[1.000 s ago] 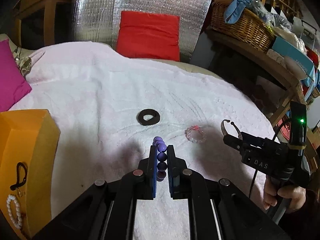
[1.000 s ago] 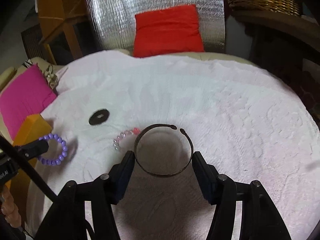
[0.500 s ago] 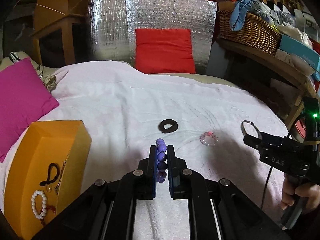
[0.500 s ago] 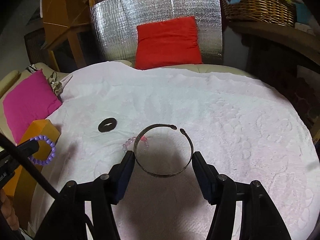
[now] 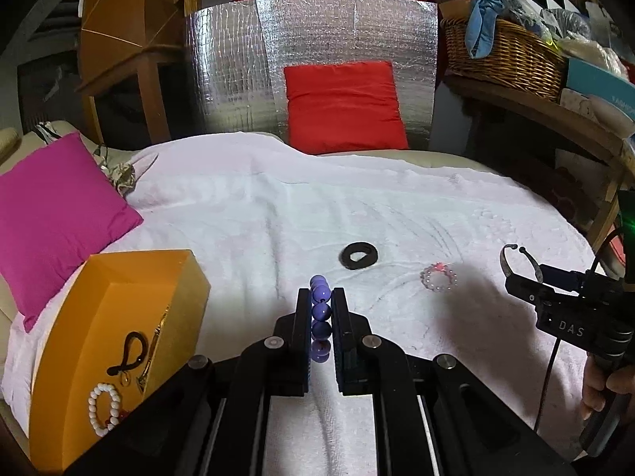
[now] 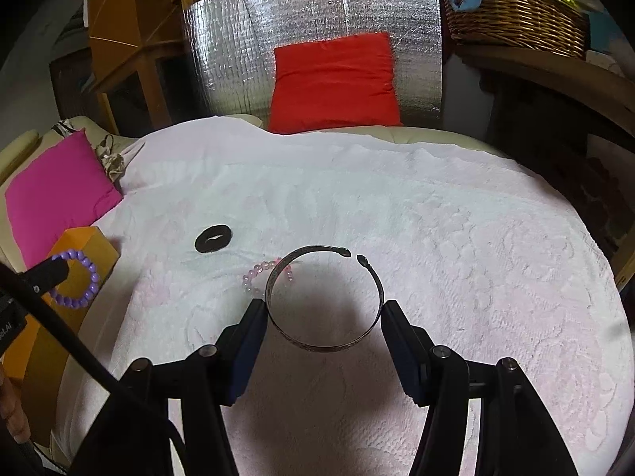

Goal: Organize jewelry
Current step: 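Lift the purple bracelet with the left tool while the right tool lifts the bangle, then carry the purple bracelet and metal bangle toward the orange box with both tools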

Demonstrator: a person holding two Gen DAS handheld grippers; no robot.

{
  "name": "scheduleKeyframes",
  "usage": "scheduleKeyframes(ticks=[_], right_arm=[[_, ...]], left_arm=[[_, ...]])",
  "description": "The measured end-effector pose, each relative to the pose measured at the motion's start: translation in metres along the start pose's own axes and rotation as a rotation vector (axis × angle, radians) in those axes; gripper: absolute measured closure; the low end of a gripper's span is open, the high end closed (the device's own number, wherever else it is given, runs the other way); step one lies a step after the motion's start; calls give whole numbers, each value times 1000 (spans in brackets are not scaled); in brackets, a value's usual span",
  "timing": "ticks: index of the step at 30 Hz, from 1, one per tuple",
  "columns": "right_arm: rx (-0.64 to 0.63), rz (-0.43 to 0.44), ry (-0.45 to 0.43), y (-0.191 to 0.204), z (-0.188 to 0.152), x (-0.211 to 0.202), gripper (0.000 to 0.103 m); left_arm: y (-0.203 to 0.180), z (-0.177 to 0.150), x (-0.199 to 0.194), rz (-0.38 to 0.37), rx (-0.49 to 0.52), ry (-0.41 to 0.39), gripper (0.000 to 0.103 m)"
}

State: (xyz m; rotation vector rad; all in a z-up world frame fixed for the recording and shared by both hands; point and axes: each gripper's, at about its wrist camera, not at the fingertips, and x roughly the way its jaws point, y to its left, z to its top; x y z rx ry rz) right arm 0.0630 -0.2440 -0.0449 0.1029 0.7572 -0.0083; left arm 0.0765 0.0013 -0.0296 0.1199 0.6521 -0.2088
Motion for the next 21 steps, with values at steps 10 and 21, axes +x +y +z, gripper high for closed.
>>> scheduleKeyframes(ticks=[10, 21], right_arm=[[-21, 28, 22, 14, -2, 6, 41], [-43, 35, 22, 22, -4, 4, 41]], left_arm=[[2, 3, 4, 24, -2, 7, 93], [5, 3, 2, 52, -12, 2, 93]])
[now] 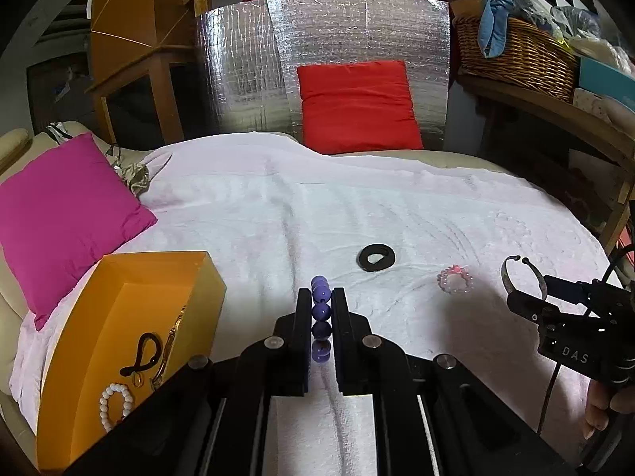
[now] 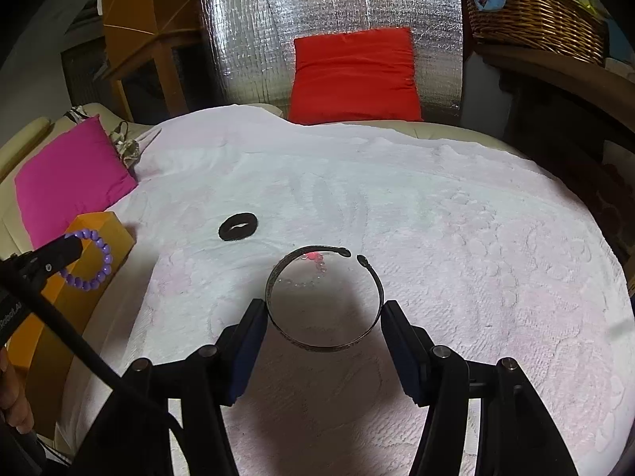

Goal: Organize jewelry
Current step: 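Carry the purple bracelet and metal bangle toward the orange box with both tools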

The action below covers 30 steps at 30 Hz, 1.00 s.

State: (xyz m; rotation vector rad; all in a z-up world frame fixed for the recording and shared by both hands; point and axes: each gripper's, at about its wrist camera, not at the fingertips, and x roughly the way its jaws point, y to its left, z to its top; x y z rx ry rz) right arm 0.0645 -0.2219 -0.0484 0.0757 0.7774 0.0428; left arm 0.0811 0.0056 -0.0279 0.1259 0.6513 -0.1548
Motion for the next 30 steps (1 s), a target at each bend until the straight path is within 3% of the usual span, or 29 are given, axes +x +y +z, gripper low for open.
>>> scheduleKeyframes(ticks=[30], right_arm=[[-73, 20, -8, 40, -3, 0, 41]], left_arm=[[44, 1, -35, 91, -54, -86, 93]])
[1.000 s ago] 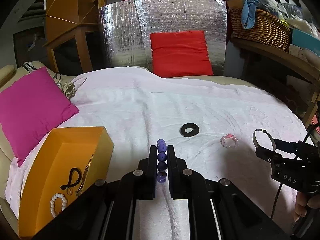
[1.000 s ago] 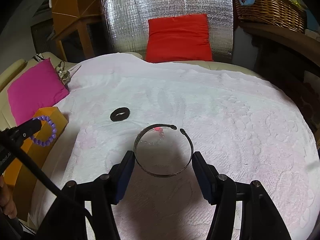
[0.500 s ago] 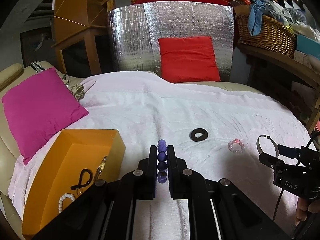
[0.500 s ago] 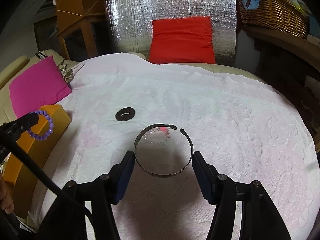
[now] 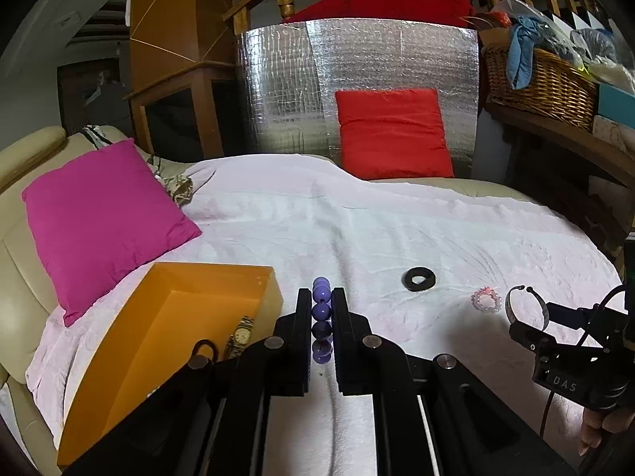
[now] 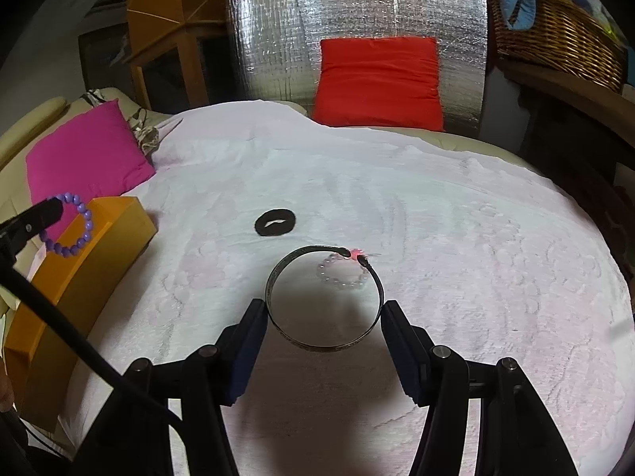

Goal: Organize jewelry
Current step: 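Carry the purple bracelet and metal bangle toward the orange box with both tools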

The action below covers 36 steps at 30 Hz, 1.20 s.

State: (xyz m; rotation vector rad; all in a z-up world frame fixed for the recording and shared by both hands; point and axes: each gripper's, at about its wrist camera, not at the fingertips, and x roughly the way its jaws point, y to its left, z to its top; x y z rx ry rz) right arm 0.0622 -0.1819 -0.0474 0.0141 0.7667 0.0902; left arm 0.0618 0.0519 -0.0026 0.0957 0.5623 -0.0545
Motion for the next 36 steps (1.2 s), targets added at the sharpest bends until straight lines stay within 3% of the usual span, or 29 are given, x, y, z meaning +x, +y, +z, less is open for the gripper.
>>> scheduleKeyframes(ticks=[15, 23, 31, 36], right_arm=[[-35, 23, -24, 31, -1, -7, 41], [-116, 45, -104, 73, 15, -31, 41], [-211, 220, -78, 175, 55, -25, 41], [-259, 329, 19, 244, 73, 3, 41]], left_arm=[[45, -4, -20, 42, -82, -53, 93], [117, -12, -35, 175, -213, -90, 93], [192, -42, -19, 295, -347, 54, 93], [213, -68, -10, 288, -380, 154, 93]])
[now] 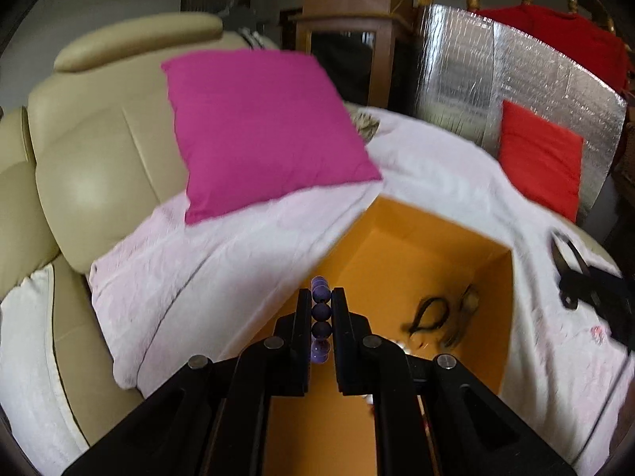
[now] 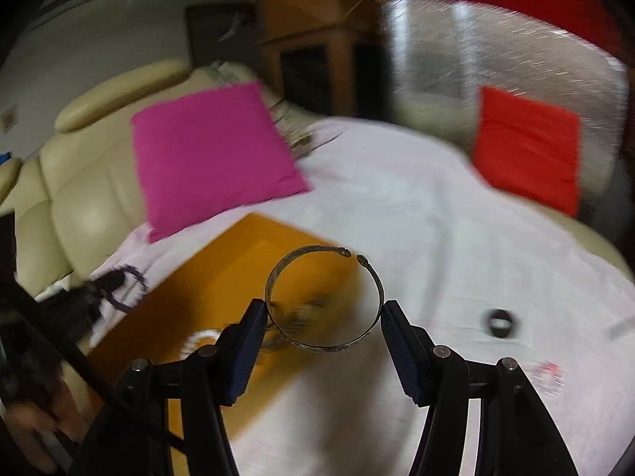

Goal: Organize jewelry
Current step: 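Carry the purple bracelet and metal bangle toward the orange box with both tools, then open both tools over the orange box, dropping the bracelet and bangle inside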

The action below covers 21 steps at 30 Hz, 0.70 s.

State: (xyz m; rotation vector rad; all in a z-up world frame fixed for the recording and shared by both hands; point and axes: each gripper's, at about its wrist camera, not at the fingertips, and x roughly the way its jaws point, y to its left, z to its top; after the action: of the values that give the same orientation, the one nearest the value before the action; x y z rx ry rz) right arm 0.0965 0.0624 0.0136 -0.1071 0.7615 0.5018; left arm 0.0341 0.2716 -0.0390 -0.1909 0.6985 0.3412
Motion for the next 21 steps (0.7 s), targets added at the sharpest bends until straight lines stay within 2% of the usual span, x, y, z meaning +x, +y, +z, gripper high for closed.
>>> scheduleKeyframes(ticks=[2, 5, 8, 11, 13, 15, 16, 18, 21], right_arm=[[1, 59, 77, 16, 12, 29, 41], [8, 92, 182, 37, 23, 71, 41], [3, 72, 283, 53, 30, 113, 41], [45, 89, 366, 59, 35, 150, 40], [58, 71, 374, 61, 37, 164, 39], [100, 83, 379, 59, 41, 175, 38], [125, 95, 383, 56, 42, 176, 38], [160, 116, 361, 51, 45, 170, 37], [147, 132, 302, 43, 49, 148, 35]], left_arm=[[4, -7, 7, 1, -2, 37, 93], [14, -16, 22, -4, -21, 105, 93], [17, -21, 37, -42, -51, 182, 93], [19, -26, 48, -23, -59, 227, 93], [20, -28, 53, -7, -69, 247, 87], [20, -28, 54, 17, -69, 253, 55], [20, -28, 52, 23, -77, 242, 50], [17, -26, 48, 24, -71, 222, 48], [10, -22, 42, 36, -56, 184, 46]])
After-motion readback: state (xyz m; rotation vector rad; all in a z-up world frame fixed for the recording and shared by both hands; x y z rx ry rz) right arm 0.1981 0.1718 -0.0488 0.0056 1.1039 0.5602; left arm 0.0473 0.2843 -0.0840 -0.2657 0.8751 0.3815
